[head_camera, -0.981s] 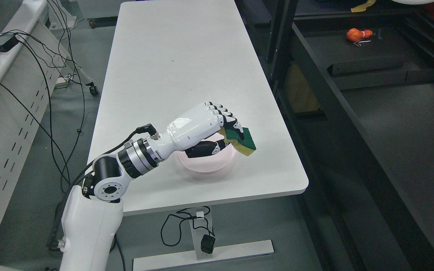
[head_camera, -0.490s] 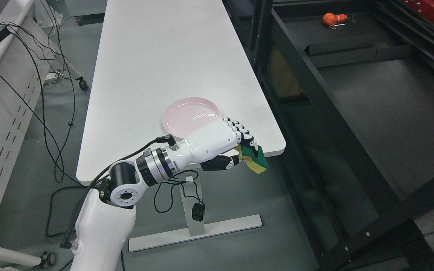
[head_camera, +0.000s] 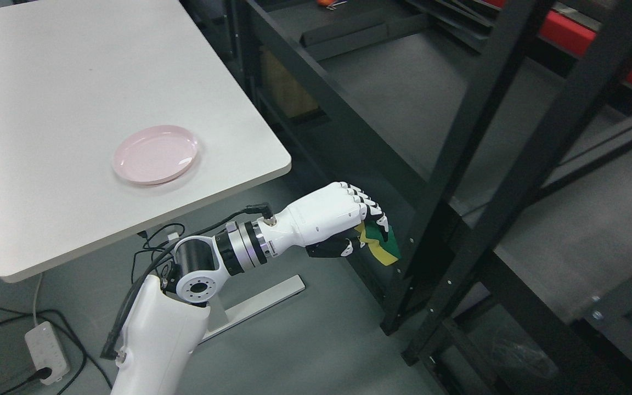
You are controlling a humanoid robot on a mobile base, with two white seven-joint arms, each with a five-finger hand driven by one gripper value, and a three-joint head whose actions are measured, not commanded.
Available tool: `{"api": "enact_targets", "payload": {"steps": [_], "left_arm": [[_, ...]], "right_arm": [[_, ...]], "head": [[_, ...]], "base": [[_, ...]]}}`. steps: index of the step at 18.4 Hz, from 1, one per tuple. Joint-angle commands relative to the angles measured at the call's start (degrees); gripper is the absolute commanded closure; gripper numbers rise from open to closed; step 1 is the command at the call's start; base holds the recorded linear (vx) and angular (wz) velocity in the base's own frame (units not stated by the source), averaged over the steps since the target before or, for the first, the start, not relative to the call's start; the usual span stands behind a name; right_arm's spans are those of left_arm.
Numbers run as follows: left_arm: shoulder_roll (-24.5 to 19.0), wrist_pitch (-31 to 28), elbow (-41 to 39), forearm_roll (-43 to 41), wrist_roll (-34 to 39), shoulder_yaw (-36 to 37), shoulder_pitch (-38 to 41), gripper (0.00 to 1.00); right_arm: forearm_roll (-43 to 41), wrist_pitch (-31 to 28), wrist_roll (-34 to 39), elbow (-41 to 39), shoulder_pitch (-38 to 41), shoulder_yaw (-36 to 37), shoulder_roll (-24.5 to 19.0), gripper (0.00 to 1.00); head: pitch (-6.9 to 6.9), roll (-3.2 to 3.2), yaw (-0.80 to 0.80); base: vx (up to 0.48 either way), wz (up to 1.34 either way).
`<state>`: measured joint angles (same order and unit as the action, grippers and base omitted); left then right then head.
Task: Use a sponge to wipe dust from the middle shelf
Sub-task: 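Carry the sponge in the left hand while turning toward the shelving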
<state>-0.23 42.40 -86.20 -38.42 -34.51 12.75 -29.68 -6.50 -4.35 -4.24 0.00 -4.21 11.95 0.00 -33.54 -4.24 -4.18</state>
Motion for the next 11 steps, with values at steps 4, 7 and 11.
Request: {"api": "enact_targets", "payload": {"steps": [4, 7, 11], "left_arm": [[-0.8, 0.0, 1.1, 0.1, 0.1, 3.2, -0.2, 0.99], [-0.8, -0.1, 1.1, 0.3, 0.1, 4.7, -0.6, 0.99], [-0.8, -0.1, 2.2, 1.1, 0.3, 6.0, -5.0, 0.99]], "right_arm": [[0.0, 0.0, 0.0, -1.0, 0.0, 0.0, 1.0, 0.0], [0.0, 0.0, 0.0, -1.0, 0.0, 0.0, 1.0, 0.0], [0.0, 0.0, 0.0, -1.0, 0.0, -0.1, 1.0, 0.0]], "head": [[0.0, 0.0, 0.0], [0.0, 0.0, 0.0], [0.0, 0.0, 0.0]], "base": [[-0.205, -0.76], [-0.193, -0.77], [-0.192, -0.77]]}}
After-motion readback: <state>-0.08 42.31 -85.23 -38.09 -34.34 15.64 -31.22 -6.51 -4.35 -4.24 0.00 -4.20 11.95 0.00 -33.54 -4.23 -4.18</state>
